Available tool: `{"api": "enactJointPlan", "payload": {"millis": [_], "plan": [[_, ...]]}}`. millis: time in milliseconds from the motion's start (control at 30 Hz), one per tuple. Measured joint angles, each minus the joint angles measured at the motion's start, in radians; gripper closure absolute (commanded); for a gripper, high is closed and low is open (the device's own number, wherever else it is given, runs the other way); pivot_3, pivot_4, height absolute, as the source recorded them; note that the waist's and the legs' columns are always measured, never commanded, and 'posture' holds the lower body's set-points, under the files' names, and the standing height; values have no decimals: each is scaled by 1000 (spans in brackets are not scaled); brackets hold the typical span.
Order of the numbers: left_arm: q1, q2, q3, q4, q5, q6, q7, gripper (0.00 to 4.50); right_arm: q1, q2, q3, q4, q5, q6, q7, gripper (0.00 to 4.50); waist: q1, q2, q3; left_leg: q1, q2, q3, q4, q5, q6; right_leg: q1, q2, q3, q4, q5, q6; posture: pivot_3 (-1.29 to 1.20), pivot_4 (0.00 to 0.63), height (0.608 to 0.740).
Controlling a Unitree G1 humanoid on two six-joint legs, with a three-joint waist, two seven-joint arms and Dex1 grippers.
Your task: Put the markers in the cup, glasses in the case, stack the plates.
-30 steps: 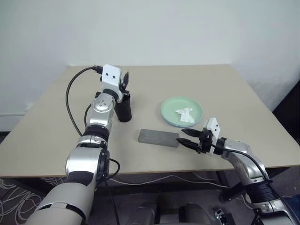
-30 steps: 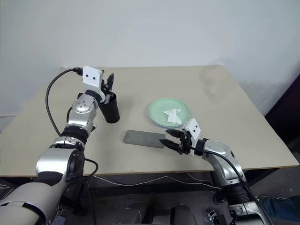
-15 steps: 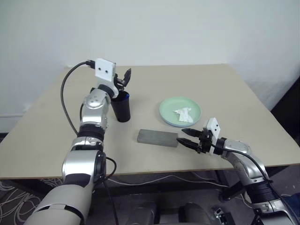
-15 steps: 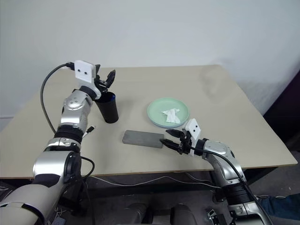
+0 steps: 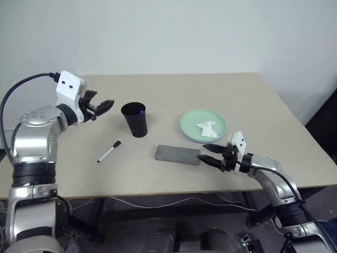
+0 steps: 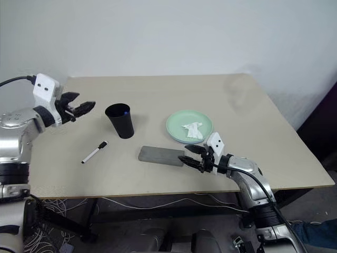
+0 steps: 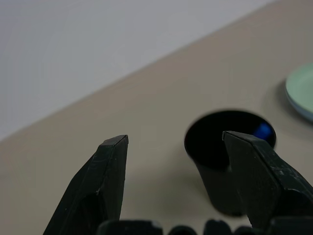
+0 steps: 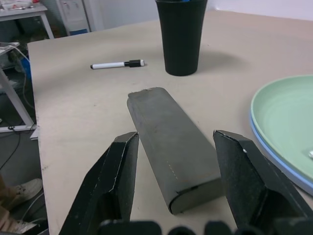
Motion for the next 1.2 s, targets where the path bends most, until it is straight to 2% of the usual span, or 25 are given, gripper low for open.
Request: {"api": "enactJointPlan", "payload": {"millis": [233,367,500,933,1067,1200], "plan": [[111,17,-84,-48,22,85,-56,1253,-4,2,1,13,-1,-1,0,1863,1,1,0,0,0,1,-3,0,0,-2,0,2,0,-1,-1,0,0,738],[114,12,-157,13,71,79,-56,1253,-4,5,1,14,-1,-1,0,1863,1,1,0,0,0,1,-5,0,0,-3,0,2,0,-1,-1,0,0,738],[43,-25,-253,203,159,30,-52,1253,-2,6,1,14,-3,0,-2,1863,3,1,0,1,0,1,-5,0,0,-3,0,1,0,0,-1,0,0,738],[-160,-125,-327,598,282,-150,-68,1253,15,8,0,14,-8,-1,-22,1863,1,0,0,0,0,1,-5,0,0,-3,-1,1,-2,1,2,0,0,738],[-179,-137,-328,642,292,-175,-87,2120,22,9,0,14,-8,-1,-27,1863,1,0,0,0,0,1,-5,0,0,-2,-1,1,-2,1,2,0,0,738],[-182,-141,-328,656,298,-184,-99,3511,23,9,0,14,-8,-1,-30,1863,1,0,-1,1,0,0,-5,0,0,-2,-1,0,-1,1,1,0,0,738]]}}
